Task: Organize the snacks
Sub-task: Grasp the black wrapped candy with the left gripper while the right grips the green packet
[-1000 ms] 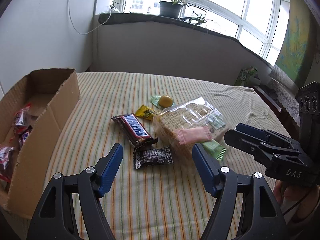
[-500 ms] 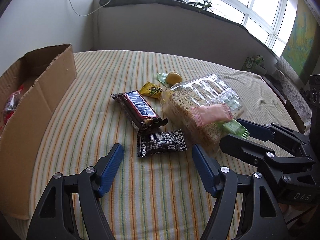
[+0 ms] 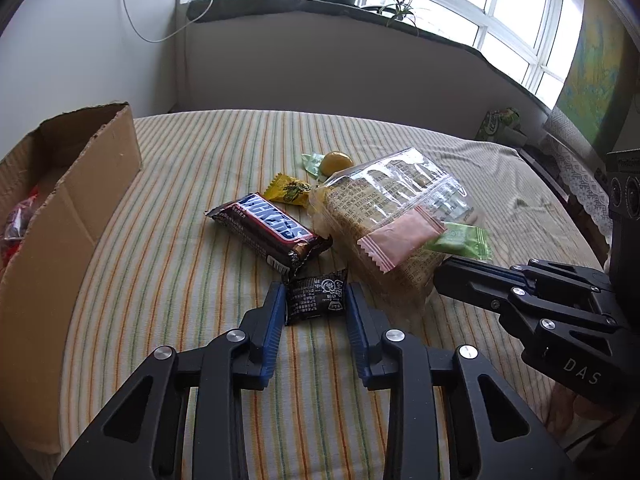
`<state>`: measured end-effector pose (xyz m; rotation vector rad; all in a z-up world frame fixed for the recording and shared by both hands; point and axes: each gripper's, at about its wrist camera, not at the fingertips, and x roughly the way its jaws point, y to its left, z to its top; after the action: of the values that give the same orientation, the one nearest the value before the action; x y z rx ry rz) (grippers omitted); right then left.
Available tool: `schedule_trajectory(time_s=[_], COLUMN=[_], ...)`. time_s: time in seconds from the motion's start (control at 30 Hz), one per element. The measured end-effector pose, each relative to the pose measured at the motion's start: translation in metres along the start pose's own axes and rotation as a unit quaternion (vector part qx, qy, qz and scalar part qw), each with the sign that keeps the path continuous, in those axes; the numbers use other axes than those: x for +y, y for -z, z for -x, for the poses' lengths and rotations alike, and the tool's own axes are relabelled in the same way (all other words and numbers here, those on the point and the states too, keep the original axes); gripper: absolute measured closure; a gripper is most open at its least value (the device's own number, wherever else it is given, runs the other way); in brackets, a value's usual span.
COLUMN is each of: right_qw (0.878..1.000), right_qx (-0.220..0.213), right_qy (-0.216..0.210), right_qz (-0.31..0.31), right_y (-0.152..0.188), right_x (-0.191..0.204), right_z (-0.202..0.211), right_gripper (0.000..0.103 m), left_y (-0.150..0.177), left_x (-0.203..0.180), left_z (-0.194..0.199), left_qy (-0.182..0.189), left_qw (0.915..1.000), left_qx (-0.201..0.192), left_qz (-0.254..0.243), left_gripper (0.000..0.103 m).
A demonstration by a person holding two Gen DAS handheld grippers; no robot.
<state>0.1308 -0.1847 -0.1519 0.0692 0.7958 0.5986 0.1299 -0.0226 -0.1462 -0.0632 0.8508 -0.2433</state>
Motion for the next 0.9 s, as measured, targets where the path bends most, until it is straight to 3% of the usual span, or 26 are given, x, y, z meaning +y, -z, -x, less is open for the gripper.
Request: schedule_trajectory(time_s=[0.23,0.4,0.53,0.57,0.73,0.8,0.83,0.9], right_qw=[1.0,0.999,0.998,0.998,0.999,0.999,0.998,0.998], right_qx=[-0.01,0.006,-0.01,-0.016,0.003,0.001,-0.001,-0.005], right_qy=[0.014,0.008,0.0,-0.004,-0.001,-0.008,-0.011,-0.017], right_qz=[0.001,-0.041,-0.058,-0.06,-0.05,-0.054,-0.055,-0.055], right_y=[-0.001,0.0,-0.005,-0.007,-0.016,-0.017,-0.016,-0.016], right_x=[0.0,-0.018,-0.024,-0.024,-0.022,-0.022,-0.023,-0.022], right_z=[0.013,0.006,0.009,0.011,-0.002,-0.003,-0.003,-0.002], right_gripper=[0.096,0.092,0.048,0.045,0.046,0.066,0.087,0.09], left_y=[0.001,0.002,0.001,0.001,0.0,0.0,0.0,-0.001], left_x=[0.002,0.003,0.003,0.003,0.002,0.002,0.001,-0.001], left_z=[0.002,0.004,0.002,0.002,0.0,-0.003,-0.003,-0.004], left_qy=[0.012,0.018,0.02,0.021,0.015,0.008,0.008,0.002], left_qw=[0.9999,0.9998,0.9998,0.9998,0.9999,0.9999,0.9999,0.9998], left_qx=[-0.005,-0.009,-0.007,-0.006,0.001,0.011,0.011,0.012], left_qz=[0.003,0.003,-0.001,-0.001,-0.006,-0.009,-0.009,-0.014], left_gripper=[0.078,0.079,0.079,0.079,0.075,0.074,0.073,0.073])
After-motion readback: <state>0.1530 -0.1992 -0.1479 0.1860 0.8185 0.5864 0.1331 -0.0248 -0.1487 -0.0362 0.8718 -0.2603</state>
